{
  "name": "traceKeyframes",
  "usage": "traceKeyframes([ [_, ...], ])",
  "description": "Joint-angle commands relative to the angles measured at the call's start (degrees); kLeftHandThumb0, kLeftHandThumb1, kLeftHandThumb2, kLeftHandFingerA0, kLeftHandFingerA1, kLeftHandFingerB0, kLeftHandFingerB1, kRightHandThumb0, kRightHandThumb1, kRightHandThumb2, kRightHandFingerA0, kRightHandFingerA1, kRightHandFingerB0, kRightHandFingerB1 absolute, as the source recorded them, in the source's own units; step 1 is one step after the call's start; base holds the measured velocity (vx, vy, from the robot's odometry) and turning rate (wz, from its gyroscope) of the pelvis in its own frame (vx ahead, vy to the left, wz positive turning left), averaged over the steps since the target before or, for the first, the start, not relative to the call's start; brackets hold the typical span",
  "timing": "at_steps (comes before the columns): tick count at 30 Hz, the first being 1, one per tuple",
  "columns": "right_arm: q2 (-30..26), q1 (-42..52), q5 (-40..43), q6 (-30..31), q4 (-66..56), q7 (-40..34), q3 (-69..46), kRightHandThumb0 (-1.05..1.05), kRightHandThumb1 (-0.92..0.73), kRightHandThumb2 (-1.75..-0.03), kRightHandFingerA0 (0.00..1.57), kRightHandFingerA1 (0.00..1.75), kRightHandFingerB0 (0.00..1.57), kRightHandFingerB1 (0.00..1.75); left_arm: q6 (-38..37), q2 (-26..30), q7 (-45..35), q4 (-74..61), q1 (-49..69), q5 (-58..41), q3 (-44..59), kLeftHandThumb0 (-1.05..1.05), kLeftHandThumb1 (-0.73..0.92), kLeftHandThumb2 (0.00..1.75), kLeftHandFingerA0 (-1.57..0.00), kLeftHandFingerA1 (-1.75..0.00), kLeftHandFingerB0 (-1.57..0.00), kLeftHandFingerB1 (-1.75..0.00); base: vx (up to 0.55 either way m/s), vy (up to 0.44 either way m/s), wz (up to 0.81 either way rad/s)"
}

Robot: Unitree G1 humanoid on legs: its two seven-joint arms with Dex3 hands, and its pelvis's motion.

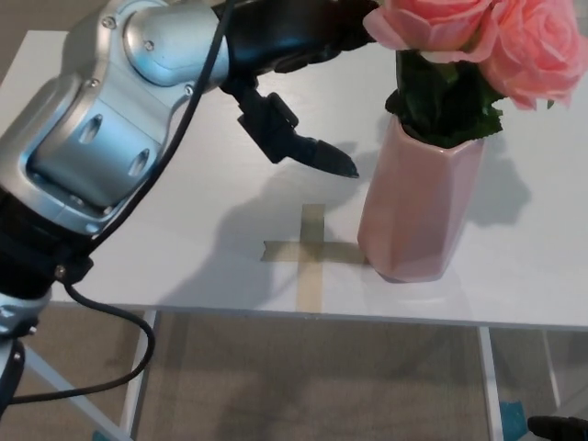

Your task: Use the left hand to pick up the rose and then lift and insert it into the pink vase.

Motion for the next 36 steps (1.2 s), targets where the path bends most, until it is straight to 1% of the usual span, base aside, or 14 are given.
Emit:
traceKeyframes([
  [1,-0.7,0.4,0.2,0.9,0.2,0.7,-0.1,-0.26,-0.62,-0.58,0.68,0.43,0.57,0.41,-0.5,1.3,-2.6,-0.6,1.2,1.9,1.5,-0.99,0.4,0.66,0.0,0.0,0.0,0.0,0.0,0.0,0.0],
  [11,-0.5,0.8,0.4,1.1,0.2,0.9,-0.3,-0.26,-0.62,-0.58,0.68,0.43,0.58,0.41,-1.8,4.1,-4.2,-1.6,4.8,2.0,4.7,-0.99,0.4,0.67,0.0,0.0,0.0,0.0,0.0,0.0,0.0],
  [15,-0.5,1.1,0.1,0.8,0.1,0.9,0.2,-0.26,-0.62,-0.58,0.68,0.44,0.58,0.41,-4.6,6.0,-4.5,-1.5,7.8,1.6,7.6,-0.96,0.4,0.68,0.0,0.0,0.0,-0.01,0.0,0.0,0.0],
  [16,-0.6,1.0,0.0,0.9,0.4,0.6,0.1,-0.26,-0.62,-0.58,0.68,0.43,0.58,0.41,-7.0,8.1,-4.2,-1.9,11.0,1.2,9.9,-0.7,0.36,0.84,0.0,0.0,0.0,-0.06,0.0,0.0,0.0],
  [23,-0.5,1.4,0.0,0.5,0.7,0.8,0.4,-0.26,-0.62,-0.58,0.68,0.43,0.58,0.41,-8.2,10.6,-4.2,-7.2,18.3,1.1,14.3,-0.7,0.38,0.84,0.0,0.0,-0.01,-0.1,0.0,0.0,0.0],
  [24,-0.4,1.6,0.2,0.4,0.8,0.8,0.1,-0.26,-0.62,-0.58,0.68,0.43,0.59,0.41,-9.6,11.8,-3.5,-11.1,23.7,0.4,16.6,-0.88,0.35,0.69,-0.03,-0.1,-0.09,-0.22,0.0,0.0,0.0],
  [27,-0.4,1.7,0.2,0.4,1.0,0.7,0.0,-0.26,-0.62,-0.58,0.69,0.43,0.59,0.41,-11.1,12.5,-3.2,-14.7,29.0,-0.2,19.4,-0.89,0.43,0.62,0.0,-0.21,-0.07,-0.25,0.0,0.0,0.0],
  [28,-0.2,1.8,0.3,0.4,1.0,0.4,-0.1,-0.27,-0.62,-0.58,0.69,0.43,0.59,0.41,-13.9,13.2,-3.4,-17.2,34.5,-1.9,23.3,-0.88,0.46,0.56,-0.02,-0.25,-0.1,-0.27,0.0,0.0,0.0],
  [29,-0.2,2.0,0.4,0.4,1.0,0.4,-0.2,-0.27,-0.62,-0.58,0.69,0.43,0.6,0.41,-15.8,13.2,-3.6,-18.5,38.3,-3.2,26.4,-0.83,0.39,0.75,-0.09,-0.27,-0.05,-0.3,0.0,0.0,0.0],
  [30,-0.2,2.2,0.5,0.4,1.0,0.3,-0.3,-0.27,-0.62,-0.58,0.69,0.43,0.6,0.41,-18.1,13.1,-3.9,-20.1,43.2,-4.9,30.3,-0.83,0.39,0.75,-0.09,-0.27,-0.05,-0.3,0.0,0.0,0.0],
  [33,-0.1,2.3,0.5,0.3,1.1,0.3,-0.4,-0.27,-0.62,-0.58,0.69,0.43,0.6,0.41,-18.6,12.8,-4.2,-20.4,43.9,-4.8,31.0,-0.83,0.39,0.75,-0.09,-0.27,-0.05,-0.3,0.0,0.0,0.0],
  [34,0.1,3.3,0.1,-0.1,1.1,0.2,-0.1,-0.27,-0.62,-0.58,0.69,0.43,0.58,0.41,-20.9,9.0,-4.2,-23.7,55.3,-10.0,40.5,-0.76,0.43,0.55,-0.16,-0.29,-0.18,-0.27,0.0,0.0,0.0],
  [35,0.2,3.6,0.0,-0.3,1.1,0.2,0.1,-0.26,-0.62,-0.58,0.69,0.44,0.58,0.41,-21.2,7.9,-4.2,-24.5,57.8,-11.2,42.4,-0.73,0.42,0.55,-0.18,-0.3,-0.2,-0.28,0.0,0.0,0.0],
  [36,0.2,4.0,-0.1,-0.4,1.2,0.0,0.2,-0.26,-0.62,-0.58,0.69,0.44,0.58,0.41,-21.2,6.3,-4.1,-25.3,60.6,-12.6,44.4,-0.31,0.1,0.78,-0.07,-0.5,-0.06,-0.48,0.0,0.0,0.0],
])
